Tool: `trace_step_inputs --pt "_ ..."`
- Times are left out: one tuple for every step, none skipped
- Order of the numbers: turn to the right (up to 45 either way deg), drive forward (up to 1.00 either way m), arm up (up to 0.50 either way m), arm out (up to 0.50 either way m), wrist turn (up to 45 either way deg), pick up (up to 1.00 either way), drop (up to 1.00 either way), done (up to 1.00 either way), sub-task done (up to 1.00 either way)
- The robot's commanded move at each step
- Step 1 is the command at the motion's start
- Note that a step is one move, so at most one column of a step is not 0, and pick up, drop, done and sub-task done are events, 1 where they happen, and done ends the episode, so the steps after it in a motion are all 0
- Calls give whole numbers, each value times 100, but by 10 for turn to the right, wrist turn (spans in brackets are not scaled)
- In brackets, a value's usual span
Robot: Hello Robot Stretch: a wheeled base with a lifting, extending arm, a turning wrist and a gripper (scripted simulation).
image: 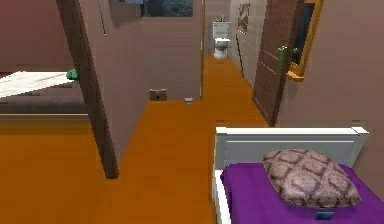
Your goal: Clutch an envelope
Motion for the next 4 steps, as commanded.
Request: trace_step_inputs --pt "0 0 50 0 0 0 0 0 0" --pt "0 0 4 0 0 0 0 0 0" --pt "0 0 0 36 0 0 0 0 0" --pt "0 0 0 0 450 0 0 0 0"
